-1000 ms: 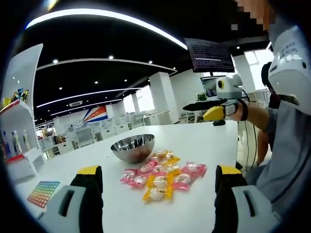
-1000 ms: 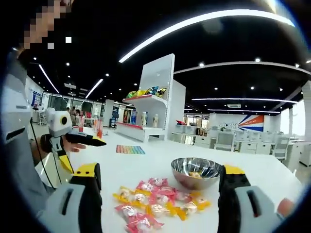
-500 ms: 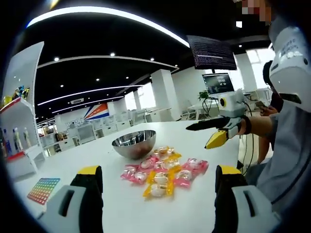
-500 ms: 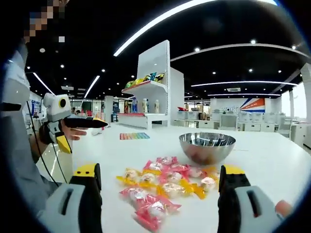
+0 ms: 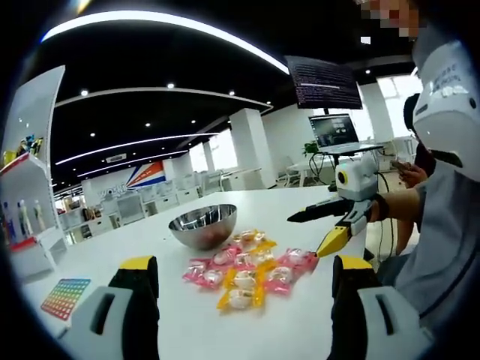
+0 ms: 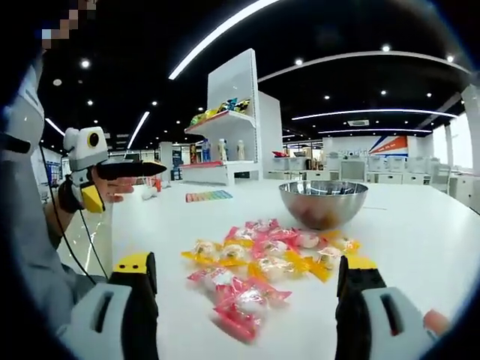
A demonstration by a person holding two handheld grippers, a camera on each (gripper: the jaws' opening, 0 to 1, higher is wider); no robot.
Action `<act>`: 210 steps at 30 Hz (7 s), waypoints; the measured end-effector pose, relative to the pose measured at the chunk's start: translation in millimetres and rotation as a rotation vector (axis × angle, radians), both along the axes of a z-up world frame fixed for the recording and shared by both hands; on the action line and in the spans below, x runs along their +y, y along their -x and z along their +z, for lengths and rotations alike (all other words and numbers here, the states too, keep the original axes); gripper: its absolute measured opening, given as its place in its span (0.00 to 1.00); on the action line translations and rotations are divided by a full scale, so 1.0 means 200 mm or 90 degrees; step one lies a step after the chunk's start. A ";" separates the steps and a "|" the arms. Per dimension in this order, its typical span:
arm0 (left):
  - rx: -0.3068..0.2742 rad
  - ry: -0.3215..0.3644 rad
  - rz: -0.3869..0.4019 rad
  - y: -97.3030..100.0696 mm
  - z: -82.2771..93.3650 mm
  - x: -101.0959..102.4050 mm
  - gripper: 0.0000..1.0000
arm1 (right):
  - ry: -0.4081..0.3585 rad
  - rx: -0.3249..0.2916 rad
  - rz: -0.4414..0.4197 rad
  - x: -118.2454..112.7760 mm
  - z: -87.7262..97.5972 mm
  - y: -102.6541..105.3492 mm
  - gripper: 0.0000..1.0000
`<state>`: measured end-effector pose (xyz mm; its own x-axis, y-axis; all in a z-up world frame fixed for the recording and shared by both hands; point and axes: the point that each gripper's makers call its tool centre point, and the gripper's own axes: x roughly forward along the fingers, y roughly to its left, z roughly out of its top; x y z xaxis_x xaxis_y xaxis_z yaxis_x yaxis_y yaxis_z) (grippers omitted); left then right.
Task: Pick up the marshmallows scattered on the table and place them into the bowl on the table
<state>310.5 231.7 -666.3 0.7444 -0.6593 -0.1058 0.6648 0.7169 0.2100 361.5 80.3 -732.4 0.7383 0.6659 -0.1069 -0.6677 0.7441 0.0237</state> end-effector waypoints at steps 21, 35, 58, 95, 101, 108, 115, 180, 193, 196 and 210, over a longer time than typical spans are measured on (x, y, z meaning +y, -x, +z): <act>0.003 -0.007 0.011 0.00 -0.02 0.01 0.95 | 0.021 -0.049 -0.165 -0.10 0.28 -0.08 0.64; 0.006 -0.017 0.030 0.01 -0.04 0.07 0.95 | 0.149 0.006 -0.209 -0.04 -0.13 -0.10 0.44; 0.002 -0.030 0.031 -0.01 -0.07 0.06 0.95 | 0.167 0.052 -0.203 -0.04 -0.21 -0.05 0.22; -0.006 -0.028 0.039 -0.01 -0.04 0.08 0.94 | 0.201 0.036 -0.169 -0.02 -0.26 -0.07 0.19; -0.005 -0.030 0.038 -0.01 -0.04 0.07 0.94 | 0.203 0.030 -0.170 -0.02 -0.26 -0.06 0.19; -0.005 -0.027 0.039 -0.01 -0.04 0.07 0.94 | 0.211 0.029 -0.172 -0.03 -0.24 -0.06 0.18; -0.008 -0.026 0.044 -0.02 -0.03 0.09 0.94 | 0.191 0.001 -0.177 -0.06 -0.06 -0.05 0.18; -0.023 -0.029 0.062 -0.01 0.03 0.17 0.95 | 0.138 -0.092 -0.090 0.08 1.32 -0.80 0.17; -0.020 -0.027 0.064 -0.03 0.01 0.17 0.94 | 0.181 0.009 -0.099 0.13 0.92 -1.09 0.17; -0.012 -0.035 0.058 -0.03 -0.01 0.16 0.94 | 0.199 0.041 -0.098 0.15 0.79 -1.14 0.17; -0.014 -0.029 0.060 -0.03 0.00 0.18 0.94 | 0.265 0.138 -0.103 0.13 0.33 -1.25 0.17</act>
<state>316.8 267.2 -667.2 0.8055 -0.5807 -0.1177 0.5896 0.7656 0.2574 611.0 106.2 -665.8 0.7602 0.4126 -0.5019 -0.5549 0.8141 -0.1713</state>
